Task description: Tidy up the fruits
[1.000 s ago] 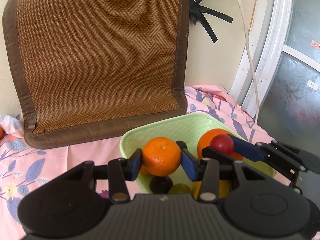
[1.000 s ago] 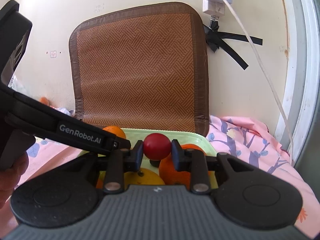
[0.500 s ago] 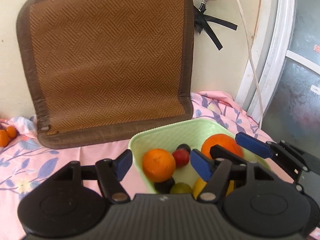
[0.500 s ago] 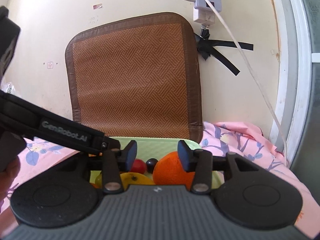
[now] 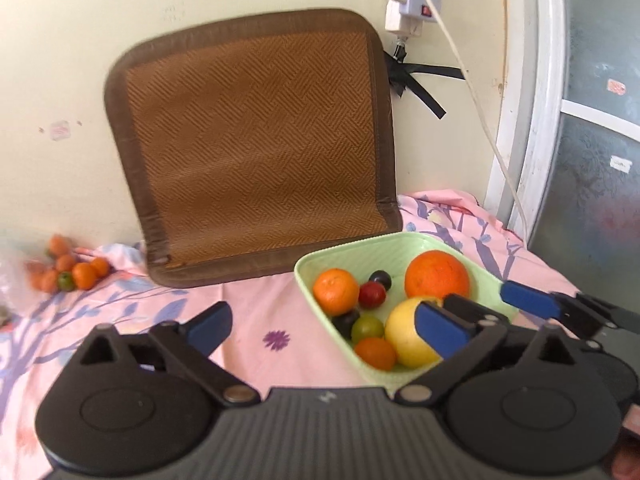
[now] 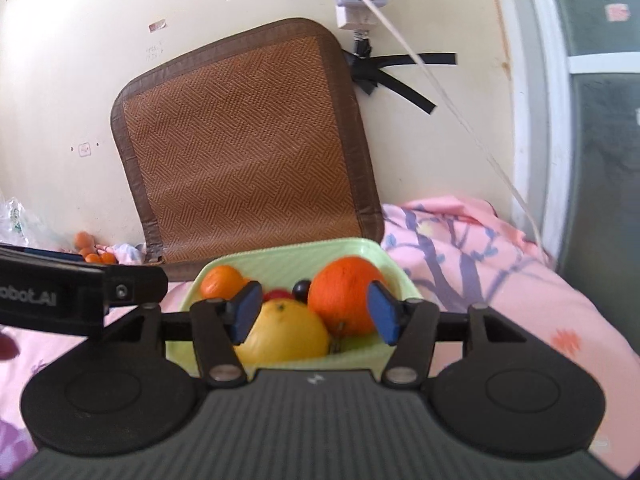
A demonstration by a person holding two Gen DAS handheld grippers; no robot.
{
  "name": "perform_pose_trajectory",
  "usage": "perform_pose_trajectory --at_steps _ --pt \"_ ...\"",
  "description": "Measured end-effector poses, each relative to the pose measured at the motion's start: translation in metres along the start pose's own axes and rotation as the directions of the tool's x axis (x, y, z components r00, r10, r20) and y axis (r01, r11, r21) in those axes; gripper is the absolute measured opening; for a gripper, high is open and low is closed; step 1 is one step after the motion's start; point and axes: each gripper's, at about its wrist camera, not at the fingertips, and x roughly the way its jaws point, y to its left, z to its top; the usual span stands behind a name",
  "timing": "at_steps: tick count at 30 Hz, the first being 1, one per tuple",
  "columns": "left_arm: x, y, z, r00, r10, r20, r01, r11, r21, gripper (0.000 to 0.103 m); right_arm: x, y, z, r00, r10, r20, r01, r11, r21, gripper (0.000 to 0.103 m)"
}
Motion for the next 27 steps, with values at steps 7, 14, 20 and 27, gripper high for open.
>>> perform_pose_trajectory --at_steps 7,14,20,27 --pt "-0.048 -0.006 -0.021 1.000 0.018 0.023 -0.018 1.000 0.024 0.103 -0.055 0.009 -0.019 0.998 -0.056 -0.016 0.058 0.993 0.103 0.079" --pt "-0.089 -0.006 -0.043 0.998 -0.009 0.056 0.008 1.000 0.009 0.103 -0.095 0.022 -0.030 0.996 -0.088 -0.003 0.088 0.991 0.099 0.086" --pt "-0.108 -0.004 -0.058 0.998 0.021 0.051 -0.021 1.000 -0.002 0.103 -0.111 0.025 -0.040 0.991 -0.131 -0.012 0.131 0.986 0.100 0.090" --pt "-0.117 0.008 -0.071 0.997 0.070 0.012 -0.069 0.996 -0.054 0.103 -0.119 0.009 -0.045 0.988 -0.140 -0.059 0.149 0.968 0.202 0.090"
